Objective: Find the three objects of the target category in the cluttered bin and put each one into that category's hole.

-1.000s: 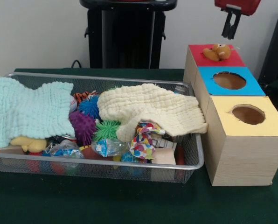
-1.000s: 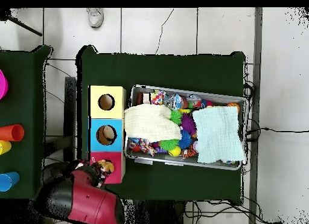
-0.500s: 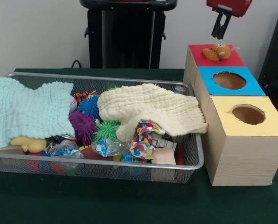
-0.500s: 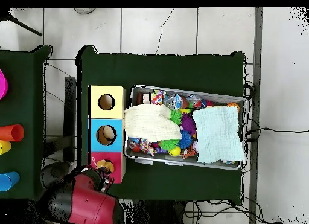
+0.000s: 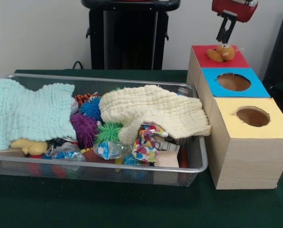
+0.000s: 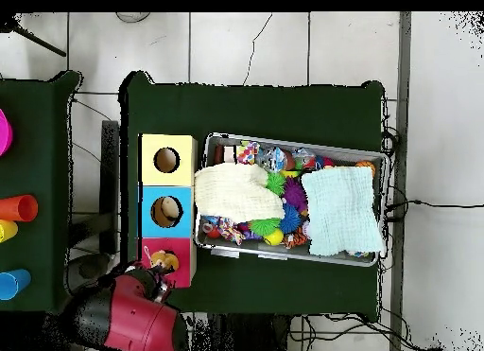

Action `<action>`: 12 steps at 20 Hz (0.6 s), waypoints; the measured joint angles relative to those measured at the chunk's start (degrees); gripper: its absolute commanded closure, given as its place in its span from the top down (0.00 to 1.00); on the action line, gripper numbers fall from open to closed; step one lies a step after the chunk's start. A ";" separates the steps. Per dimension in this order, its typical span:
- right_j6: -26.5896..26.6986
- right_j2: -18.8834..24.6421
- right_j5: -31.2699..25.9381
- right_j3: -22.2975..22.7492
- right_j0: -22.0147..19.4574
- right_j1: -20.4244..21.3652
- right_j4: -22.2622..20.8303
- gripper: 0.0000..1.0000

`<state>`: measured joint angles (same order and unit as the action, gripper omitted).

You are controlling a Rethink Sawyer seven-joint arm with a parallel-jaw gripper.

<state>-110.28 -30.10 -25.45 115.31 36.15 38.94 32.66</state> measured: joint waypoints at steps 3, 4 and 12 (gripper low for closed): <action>0.00 0.69 0.00 0.34 0.00 -0.56 0.88 0.00; 0.00 0.76 0.00 0.36 0.01 -0.63 0.97 0.00; 0.00 3.41 2.06 1.25 -1.87 -2.20 2.29 0.00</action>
<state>-110.28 -26.69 -23.40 116.56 34.28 36.74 34.95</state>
